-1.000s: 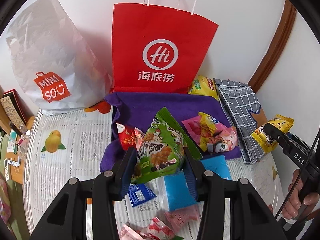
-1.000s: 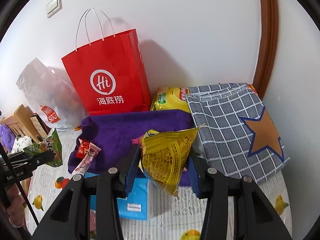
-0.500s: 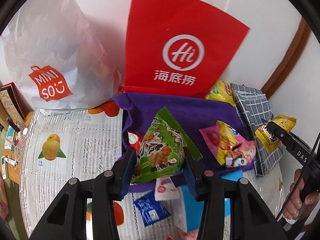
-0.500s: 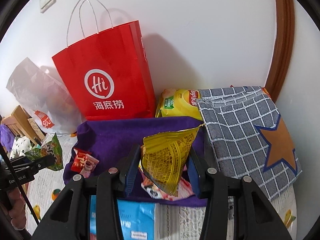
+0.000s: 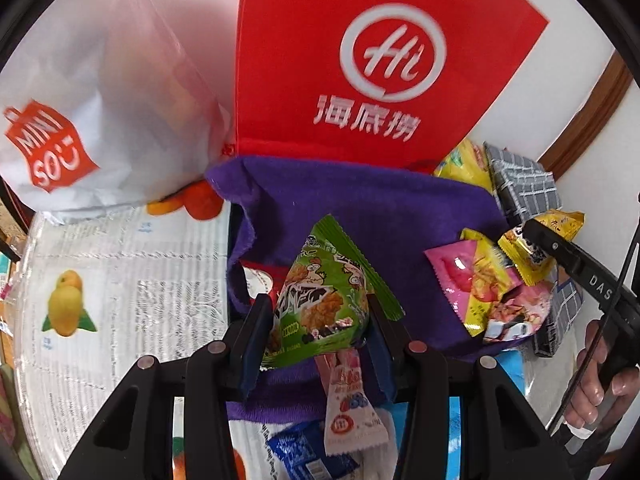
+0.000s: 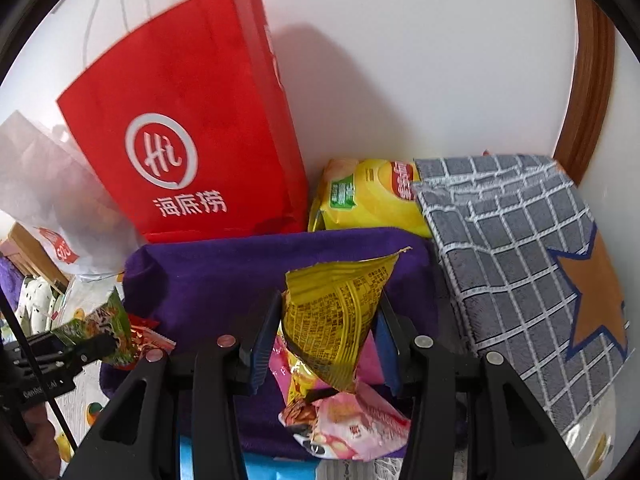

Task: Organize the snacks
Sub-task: 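Open the right gripper to drop the yellow packet while the left gripper lowers the green bag, then open the left gripper to drop the green chip bag onto the towel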

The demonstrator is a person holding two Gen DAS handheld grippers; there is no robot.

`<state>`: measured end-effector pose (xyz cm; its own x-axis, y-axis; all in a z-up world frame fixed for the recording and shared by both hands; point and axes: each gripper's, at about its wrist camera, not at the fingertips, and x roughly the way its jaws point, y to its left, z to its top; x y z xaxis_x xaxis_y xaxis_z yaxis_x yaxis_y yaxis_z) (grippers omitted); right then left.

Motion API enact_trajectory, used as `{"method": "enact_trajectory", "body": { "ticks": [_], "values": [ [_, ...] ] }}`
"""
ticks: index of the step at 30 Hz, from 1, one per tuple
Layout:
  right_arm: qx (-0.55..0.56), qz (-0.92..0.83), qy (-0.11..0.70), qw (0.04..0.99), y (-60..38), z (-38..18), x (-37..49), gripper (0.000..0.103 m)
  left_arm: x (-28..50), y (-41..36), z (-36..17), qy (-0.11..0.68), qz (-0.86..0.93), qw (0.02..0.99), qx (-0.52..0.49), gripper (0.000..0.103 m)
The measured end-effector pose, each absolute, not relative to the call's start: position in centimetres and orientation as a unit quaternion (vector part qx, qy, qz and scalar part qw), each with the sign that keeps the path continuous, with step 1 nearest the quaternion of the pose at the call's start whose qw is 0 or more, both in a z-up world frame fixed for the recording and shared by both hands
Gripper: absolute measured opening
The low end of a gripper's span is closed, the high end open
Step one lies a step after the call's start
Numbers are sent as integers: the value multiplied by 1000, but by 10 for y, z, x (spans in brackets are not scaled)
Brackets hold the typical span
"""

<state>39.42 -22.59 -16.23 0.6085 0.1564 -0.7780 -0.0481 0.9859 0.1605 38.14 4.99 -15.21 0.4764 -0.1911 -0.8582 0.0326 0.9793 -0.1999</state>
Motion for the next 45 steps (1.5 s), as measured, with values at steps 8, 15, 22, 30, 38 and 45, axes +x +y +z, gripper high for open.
{"method": "enact_trajectory", "body": {
  "ticks": [8, 15, 22, 30, 38, 45],
  "values": [
    [56, 51, 452, 889, -223, -178, 413, 44, 394, 39, -171, 511, -87, 850, -90, 44],
    [48, 60, 462, 883, -217, -188, 421, 43, 406, 23, -169, 508, -107, 850, -85, 44],
    [29, 66, 465, 882, -215, -187, 418, 47, 412, 18, -169, 509, -110, 849, -84, 44],
    [20, 75, 462, 883, -213, -178, 406, 60, 409, 10, -167, 520, -110, 844, -72, 57],
    [25, 81, 450, 889, -211, -160, 389, 60, 394, 13, -152, 513, -101, 851, -60, 62],
    [26, 87, 440, 893, -207, -146, 369, 60, 379, 25, -141, 513, -83, 852, -59, 66]
  ]
}}
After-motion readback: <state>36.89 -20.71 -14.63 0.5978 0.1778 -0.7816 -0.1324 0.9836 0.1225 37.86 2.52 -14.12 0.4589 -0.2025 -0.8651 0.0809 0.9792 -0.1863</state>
